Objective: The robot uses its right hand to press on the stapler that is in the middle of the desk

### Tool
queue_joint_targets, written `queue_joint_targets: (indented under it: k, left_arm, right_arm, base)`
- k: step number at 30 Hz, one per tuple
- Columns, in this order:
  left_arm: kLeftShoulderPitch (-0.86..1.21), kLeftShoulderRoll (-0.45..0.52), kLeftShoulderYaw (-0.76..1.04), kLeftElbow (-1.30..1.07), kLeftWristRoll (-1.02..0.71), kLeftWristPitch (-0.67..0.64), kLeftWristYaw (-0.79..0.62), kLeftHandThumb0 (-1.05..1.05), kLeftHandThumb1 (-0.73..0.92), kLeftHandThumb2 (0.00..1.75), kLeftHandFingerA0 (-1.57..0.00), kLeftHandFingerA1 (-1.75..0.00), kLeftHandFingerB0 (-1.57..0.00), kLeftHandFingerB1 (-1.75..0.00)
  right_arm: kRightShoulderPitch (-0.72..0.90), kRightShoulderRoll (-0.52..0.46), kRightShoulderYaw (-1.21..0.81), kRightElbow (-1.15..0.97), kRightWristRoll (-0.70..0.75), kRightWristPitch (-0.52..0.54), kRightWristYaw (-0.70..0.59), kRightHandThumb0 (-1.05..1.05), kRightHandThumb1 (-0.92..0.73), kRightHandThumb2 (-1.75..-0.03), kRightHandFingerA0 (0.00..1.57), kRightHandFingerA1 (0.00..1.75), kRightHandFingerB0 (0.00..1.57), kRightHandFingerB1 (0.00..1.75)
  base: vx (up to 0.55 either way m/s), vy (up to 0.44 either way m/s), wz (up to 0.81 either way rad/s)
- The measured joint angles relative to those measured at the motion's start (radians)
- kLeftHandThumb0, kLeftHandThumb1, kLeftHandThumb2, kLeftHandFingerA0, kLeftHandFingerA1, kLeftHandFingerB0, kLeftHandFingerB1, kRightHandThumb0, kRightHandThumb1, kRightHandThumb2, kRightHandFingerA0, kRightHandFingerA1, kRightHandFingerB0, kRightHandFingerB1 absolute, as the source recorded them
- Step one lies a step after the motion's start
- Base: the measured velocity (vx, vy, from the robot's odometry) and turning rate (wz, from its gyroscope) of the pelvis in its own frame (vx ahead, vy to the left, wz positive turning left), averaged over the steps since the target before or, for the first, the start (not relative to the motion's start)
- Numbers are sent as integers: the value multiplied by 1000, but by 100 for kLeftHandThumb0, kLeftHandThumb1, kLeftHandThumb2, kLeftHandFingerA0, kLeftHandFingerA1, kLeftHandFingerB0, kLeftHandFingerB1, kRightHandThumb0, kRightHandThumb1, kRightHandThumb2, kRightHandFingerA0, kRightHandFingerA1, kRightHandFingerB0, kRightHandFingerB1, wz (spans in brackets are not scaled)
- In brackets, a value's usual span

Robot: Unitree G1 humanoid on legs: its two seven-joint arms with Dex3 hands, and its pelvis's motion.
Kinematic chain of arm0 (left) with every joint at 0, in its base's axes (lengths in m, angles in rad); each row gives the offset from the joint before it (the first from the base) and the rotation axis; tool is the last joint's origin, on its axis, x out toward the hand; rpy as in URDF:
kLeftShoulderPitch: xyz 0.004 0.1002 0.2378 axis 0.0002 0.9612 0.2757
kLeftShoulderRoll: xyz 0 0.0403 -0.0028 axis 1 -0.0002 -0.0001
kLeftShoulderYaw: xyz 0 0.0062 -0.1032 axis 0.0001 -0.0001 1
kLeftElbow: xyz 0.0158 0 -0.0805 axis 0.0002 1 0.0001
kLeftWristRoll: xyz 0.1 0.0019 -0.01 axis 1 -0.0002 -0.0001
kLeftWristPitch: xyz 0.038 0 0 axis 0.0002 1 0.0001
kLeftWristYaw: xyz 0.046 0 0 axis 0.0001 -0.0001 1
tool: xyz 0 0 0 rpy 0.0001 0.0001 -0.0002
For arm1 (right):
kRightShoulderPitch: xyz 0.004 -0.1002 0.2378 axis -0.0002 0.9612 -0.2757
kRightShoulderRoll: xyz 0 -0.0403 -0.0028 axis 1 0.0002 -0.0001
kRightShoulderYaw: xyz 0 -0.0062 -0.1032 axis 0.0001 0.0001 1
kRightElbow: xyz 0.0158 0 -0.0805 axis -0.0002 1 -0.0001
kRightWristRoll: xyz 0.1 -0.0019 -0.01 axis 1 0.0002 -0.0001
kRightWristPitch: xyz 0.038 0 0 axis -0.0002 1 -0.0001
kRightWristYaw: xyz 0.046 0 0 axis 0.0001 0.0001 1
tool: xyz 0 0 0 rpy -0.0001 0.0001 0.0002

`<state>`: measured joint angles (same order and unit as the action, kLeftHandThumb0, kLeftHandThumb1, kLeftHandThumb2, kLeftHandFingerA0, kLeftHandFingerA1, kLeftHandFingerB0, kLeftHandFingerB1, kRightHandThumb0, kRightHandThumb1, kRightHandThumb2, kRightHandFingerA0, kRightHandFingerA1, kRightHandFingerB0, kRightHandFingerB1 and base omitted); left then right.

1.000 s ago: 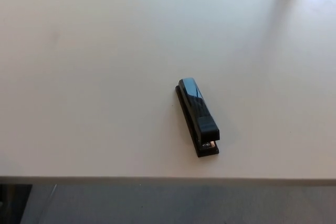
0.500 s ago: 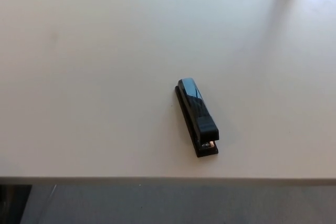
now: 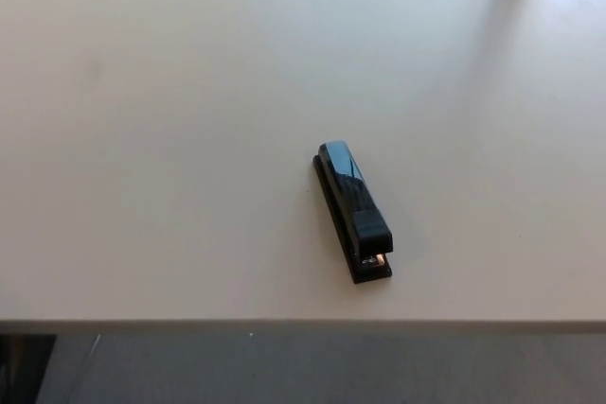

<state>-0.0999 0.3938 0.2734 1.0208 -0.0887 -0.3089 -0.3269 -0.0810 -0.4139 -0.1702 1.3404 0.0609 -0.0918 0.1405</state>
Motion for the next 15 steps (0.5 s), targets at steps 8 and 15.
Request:
queue_joint_targets:
  k: [8, 15]
  left_arm:
    - [53, 0, 0, -2, 0, 0, -2, -49, 92, 87, -4, -31, -1, -21]
    - [135, -1, -1, -6, -1, -3, -4, -56, 86, 107, 0, -34, -1, -26]
  right_arm:
    - [-14, 2, 18, 3, -14, 36, 109, -77, -68, -98, 0, 14, 0, 12]
    - [4, 4, -93, 3, 28, 74, 215, -79, -67, -97, 0, 10, 0, 10]
  base:
    - [0, 0, 0]
    - [0, 0, 0]
